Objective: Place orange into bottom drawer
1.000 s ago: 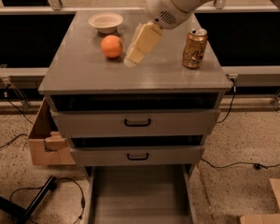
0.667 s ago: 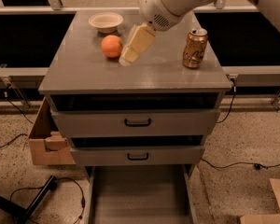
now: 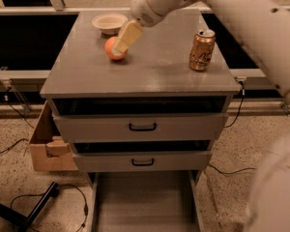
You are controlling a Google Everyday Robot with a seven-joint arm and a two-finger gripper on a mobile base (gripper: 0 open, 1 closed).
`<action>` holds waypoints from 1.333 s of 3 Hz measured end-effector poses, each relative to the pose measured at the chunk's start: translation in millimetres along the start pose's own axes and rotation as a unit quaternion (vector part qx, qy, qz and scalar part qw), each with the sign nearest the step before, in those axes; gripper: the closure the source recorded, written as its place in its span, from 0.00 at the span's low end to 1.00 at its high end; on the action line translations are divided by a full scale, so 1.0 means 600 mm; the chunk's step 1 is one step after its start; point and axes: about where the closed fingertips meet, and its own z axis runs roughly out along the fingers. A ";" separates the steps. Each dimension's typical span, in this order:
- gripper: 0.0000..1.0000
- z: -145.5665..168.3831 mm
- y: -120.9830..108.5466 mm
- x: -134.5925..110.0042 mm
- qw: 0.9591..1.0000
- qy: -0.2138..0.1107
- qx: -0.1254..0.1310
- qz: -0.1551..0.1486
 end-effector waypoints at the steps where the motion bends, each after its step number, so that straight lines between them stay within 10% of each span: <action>1: 0.00 0.069 -0.026 0.020 1.000 0.000 -0.013 0.014; 3: 0.00 0.165 -0.010 0.036 0.998 -0.004 -0.055 0.039; 4: 0.26 0.213 0.019 0.037 0.995 -0.005 -0.087 0.050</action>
Offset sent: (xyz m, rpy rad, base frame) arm 0.0795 0.0361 -0.0698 0.0319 0.1160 0.0053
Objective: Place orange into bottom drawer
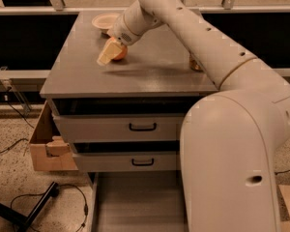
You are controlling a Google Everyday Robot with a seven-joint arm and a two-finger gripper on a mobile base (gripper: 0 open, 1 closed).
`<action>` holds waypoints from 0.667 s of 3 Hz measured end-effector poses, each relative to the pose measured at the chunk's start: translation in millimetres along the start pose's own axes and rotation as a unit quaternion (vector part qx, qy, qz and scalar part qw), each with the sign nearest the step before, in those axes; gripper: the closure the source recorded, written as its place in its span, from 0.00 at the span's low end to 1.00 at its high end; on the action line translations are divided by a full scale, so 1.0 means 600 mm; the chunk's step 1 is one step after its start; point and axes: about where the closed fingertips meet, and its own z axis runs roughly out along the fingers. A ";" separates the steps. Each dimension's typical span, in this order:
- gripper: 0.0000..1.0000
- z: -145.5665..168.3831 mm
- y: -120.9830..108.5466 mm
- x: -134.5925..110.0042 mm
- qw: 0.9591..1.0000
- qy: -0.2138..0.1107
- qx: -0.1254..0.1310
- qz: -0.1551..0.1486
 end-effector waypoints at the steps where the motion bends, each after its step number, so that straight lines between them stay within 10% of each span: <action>1: 0.49 0.025 0.009 0.009 1.000 0.010 -0.014 0.004; 2: 0.72 0.034 0.012 0.019 1.000 0.019 -0.023 0.006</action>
Offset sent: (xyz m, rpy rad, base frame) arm 0.0046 -0.0016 -0.0512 -0.0833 0.0975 0.0133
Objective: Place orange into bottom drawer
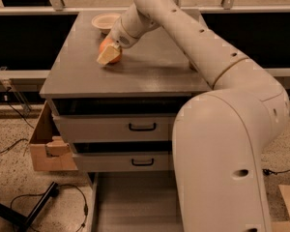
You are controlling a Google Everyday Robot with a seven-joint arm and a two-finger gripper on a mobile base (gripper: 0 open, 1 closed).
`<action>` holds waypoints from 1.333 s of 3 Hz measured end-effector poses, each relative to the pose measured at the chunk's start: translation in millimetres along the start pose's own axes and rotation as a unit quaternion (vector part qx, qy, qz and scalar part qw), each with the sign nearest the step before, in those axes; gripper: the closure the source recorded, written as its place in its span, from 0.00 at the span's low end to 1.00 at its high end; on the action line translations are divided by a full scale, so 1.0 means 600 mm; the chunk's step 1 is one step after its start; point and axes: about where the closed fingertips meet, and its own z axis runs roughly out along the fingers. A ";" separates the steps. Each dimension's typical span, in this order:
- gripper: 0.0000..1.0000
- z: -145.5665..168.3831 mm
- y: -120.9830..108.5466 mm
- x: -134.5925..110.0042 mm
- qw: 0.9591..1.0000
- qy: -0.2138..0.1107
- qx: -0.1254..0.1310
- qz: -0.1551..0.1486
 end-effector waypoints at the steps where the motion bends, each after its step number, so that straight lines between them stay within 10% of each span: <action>1: 0.95 -0.004 -0.001 -0.004 1.000 0.000 0.000 0.000; 4: 1.00 -0.004 -0.001 -0.007 1.000 0.000 -0.002 0.000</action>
Offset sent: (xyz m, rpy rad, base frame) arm 0.0000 0.0000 0.0032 0.0000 0.0000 0.0000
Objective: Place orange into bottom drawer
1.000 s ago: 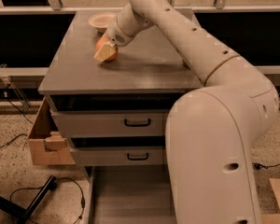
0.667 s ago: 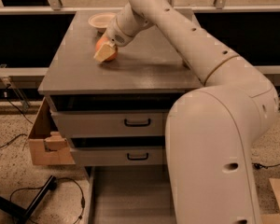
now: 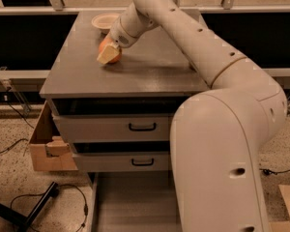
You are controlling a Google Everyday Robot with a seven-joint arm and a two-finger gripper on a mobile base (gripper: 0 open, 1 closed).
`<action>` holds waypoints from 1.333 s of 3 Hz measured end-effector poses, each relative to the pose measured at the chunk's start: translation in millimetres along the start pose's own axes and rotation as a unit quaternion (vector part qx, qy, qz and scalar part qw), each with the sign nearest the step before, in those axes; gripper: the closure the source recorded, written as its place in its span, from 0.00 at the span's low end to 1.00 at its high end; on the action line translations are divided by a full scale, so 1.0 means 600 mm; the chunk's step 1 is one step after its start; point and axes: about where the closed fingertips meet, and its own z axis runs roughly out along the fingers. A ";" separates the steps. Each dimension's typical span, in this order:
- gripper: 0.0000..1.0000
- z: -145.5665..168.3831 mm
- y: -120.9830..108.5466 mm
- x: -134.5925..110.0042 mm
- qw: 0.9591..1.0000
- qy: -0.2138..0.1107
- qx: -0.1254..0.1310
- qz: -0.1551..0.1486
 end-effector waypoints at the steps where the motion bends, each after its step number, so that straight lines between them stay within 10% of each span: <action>1: 1.00 -0.077 0.009 -0.030 1.000 0.001 0.021 -0.020; 4: 1.00 -0.456 0.208 -0.067 0.985 0.021 0.170 0.001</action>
Offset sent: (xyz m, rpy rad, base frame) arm -0.1955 -0.1117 0.2599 -0.0178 -0.3780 -0.1027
